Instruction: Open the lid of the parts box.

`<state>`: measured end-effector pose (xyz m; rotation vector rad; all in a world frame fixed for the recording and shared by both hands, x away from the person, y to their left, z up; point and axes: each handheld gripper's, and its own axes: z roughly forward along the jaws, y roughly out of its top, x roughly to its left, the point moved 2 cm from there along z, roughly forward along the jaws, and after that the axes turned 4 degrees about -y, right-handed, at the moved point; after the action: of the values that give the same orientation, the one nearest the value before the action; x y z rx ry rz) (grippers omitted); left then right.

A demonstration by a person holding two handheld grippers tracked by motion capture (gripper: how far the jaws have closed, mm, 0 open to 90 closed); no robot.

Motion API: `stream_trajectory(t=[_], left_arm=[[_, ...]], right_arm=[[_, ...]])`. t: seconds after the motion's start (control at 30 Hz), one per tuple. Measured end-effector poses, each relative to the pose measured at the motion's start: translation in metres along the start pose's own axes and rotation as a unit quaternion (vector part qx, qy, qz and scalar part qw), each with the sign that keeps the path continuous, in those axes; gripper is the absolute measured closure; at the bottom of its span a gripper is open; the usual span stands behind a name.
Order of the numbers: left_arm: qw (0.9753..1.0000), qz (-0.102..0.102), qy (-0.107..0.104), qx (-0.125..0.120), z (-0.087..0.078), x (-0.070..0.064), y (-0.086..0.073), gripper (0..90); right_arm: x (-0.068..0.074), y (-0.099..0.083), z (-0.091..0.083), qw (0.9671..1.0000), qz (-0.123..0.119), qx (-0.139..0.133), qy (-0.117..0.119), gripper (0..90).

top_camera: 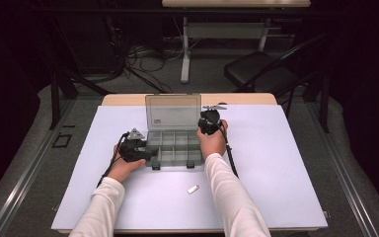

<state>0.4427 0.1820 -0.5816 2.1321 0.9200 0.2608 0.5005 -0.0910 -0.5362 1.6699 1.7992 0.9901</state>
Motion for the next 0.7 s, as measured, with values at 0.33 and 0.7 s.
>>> stream_trajectory(t=[0.33, 0.7], left_arm=[[1.0, 0.0, -0.002, 0.001, -0.0002, 0.0003, 0.0, 37.2], [1.0, 0.0, -0.002, 0.001, -0.0001, 0.0004, 0.0, 37.3]], right_arm=[[-0.0011, 0.001, 0.0045, 1.0, 0.002, 0.006, -0.002, 88.4], [-0.0027, 0.0006, 0.0085, 0.9999, 0.011, 0.01, 0.002, 88.6]])
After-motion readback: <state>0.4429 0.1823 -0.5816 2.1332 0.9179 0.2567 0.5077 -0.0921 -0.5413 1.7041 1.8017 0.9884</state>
